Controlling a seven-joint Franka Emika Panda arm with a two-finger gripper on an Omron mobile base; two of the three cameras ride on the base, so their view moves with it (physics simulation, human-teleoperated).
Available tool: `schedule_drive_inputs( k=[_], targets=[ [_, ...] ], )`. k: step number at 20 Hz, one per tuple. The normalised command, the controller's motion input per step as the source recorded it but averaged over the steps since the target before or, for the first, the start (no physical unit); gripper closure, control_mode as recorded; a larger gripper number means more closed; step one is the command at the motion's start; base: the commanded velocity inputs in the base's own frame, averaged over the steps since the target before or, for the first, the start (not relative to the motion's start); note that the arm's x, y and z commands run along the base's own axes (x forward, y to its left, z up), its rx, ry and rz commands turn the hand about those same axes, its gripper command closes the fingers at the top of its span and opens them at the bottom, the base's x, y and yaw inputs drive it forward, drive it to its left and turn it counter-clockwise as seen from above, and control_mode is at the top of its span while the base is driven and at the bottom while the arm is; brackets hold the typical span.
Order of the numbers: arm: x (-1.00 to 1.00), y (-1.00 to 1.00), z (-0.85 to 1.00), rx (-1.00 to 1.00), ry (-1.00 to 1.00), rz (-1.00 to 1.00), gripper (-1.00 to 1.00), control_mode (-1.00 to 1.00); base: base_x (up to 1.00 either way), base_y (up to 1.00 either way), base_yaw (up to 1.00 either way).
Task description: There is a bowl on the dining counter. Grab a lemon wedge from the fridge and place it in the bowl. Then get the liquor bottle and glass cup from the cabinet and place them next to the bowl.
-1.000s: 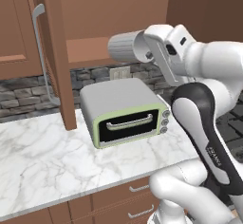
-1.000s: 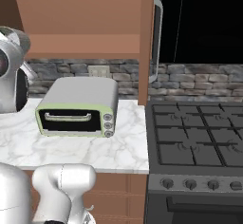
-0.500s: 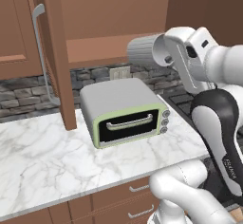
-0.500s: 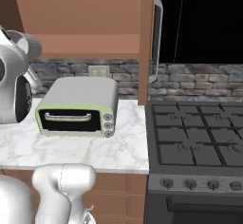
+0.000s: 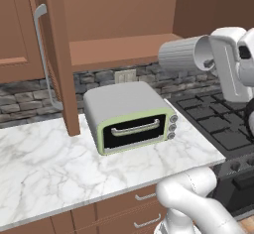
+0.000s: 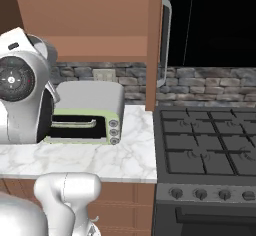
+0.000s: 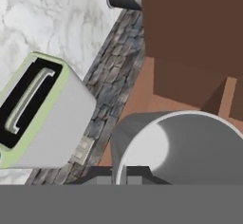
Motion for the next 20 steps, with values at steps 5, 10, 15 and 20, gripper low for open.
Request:
schedule_drive_inputs(
  k=[5, 10, 15, 20],
  targets=[
    [-0.43, -0.03, -0.04, 0.0, 0.0, 0.0, 1.0, 1.0, -0.34, 0.0, 0.0],
    [0.0, 0.0, 0.0, 0.0, 0.0, 0.0, 1.0, 1.0, -0.87, 0.06, -0.03],
    [0.0, 0.0, 0.0, 0.0, 0.0, 0.0, 1.0, 1.0, -0.71, 0.13, -0.21],
    [0.0, 0.0, 0.0, 0.0, 0.0, 0.0, 1.0, 1.0, -0.34, 0.53, -0.44]
  ],
)
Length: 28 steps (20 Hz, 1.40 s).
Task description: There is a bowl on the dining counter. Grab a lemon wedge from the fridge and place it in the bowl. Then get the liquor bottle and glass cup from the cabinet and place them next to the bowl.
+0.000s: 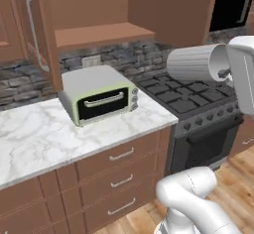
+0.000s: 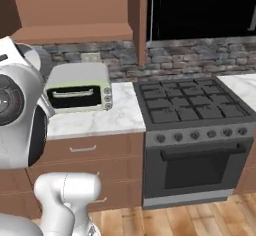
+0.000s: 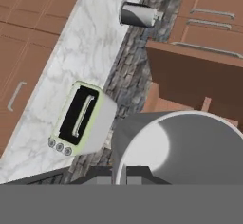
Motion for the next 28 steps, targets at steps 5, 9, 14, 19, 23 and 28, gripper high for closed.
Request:
schedule_drive_inputs(
  k=[5, 9, 14, 19, 23, 28],
  targets=[
    [0.0, 0.0, 0.0, 0.0, 0.0, 0.0, 1.0, 1.0, -0.25, 0.63, -0.57],
    [0.0, 0.0, 0.0, 0.0, 0.0, 0.0, 1.0, 1.0, -0.61, 0.42, -0.67],
    [0.0, 0.0, 0.0, 0.0, 0.0, 0.0, 1.0, 1.0, -0.78, 0.19, -0.75],
    [0.0, 0.0, 0.0, 0.0, 0.0, 0.0, 1.0, 1.0, -0.76, 0.14, -0.78],
    [0.0, 0.0, 0.0, 0.0, 0.0, 0.0, 1.0, 1.0, -0.78, 0.14, -0.78],
    [0.0, 0.0, 0.0, 0.0, 0.0, 0.0, 1.0, 1.0, -0.89, 0.03, -0.71]
  ],
)
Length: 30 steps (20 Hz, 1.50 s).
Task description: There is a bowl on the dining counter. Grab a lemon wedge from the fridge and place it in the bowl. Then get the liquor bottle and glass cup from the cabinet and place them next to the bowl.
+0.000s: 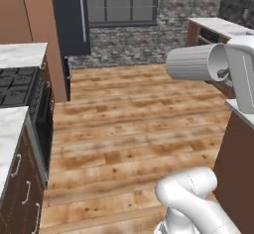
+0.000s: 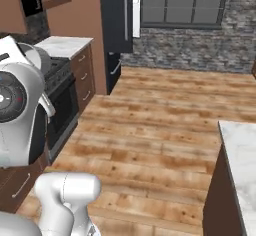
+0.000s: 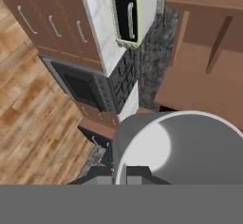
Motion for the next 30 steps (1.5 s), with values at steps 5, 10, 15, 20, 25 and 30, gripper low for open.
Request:
schedule_drive_inputs(
  k=[5, 10, 15, 20, 25, 30],
  targets=[
    [0.0, 0.0, 0.0, 0.0, 0.0, 0.0, 1.0, 1.0, -0.99, -0.02, -0.6],
    [0.0, 0.0, 0.0, 0.0, 0.0, 0.0, 1.0, 1.0, -1.0, -0.27, -0.41],
    [0.0, 0.0, 0.0, 0.0, 0.0, 0.0, 1.0, 1.0, -0.95, -0.63, -0.23],
    [0.0, 0.0, 0.0, 0.0, 0.0, 0.0, 1.0, 1.0, -0.18, -0.99, -0.05],
    [0.0, 0.0, 0.0, 0.0, 0.0, 0.0, 1.0, 1.0, 0.07, -1.0, 0.0],
    [0.0, 0.0, 0.0, 0.0, 0.0, 0.0, 1.0, 1.0, 0.13, -0.96, 0.0]
  ],
)
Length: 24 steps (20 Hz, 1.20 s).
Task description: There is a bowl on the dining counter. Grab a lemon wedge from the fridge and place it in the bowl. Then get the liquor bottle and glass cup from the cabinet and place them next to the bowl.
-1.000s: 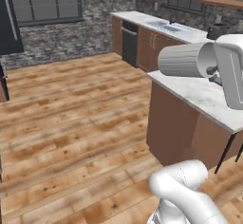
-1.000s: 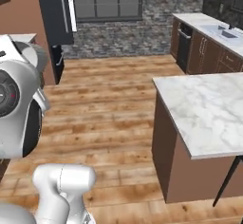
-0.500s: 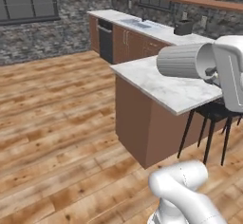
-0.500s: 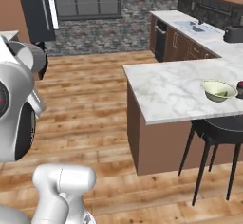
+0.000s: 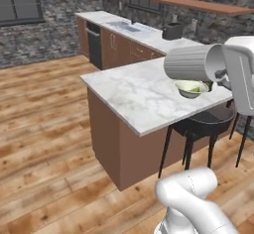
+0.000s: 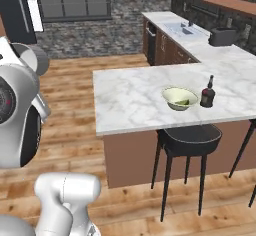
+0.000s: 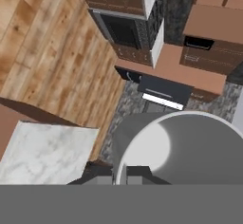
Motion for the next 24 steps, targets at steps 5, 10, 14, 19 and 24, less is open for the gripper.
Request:
schedule_drive_inputs(
  k=[5, 10, 14, 19, 24],
  targets=[
    [0.0, 0.0, 0.0, 0.0, 0.0, 0.0, 1.0, 1.0, 0.26, -0.75, 0.0],
    [0.0, 0.0, 0.0, 0.0, 0.0, 0.0, 1.0, 1.0, 0.51, -0.62, 0.08],
    [0.0, 0.0, 0.0, 0.0, 0.0, 0.0, 1.0, 1.0, 0.56, -0.37, 0.13],
    [0.0, 0.0, 0.0, 0.0, 0.0, 0.0, 1.0, 1.0, 0.62, -0.14, 0.12],
    [0.0, 0.0, 0.0, 0.0, 0.0, 0.0, 1.0, 1.0, 0.74, -0.13, 0.2]
  ],
)
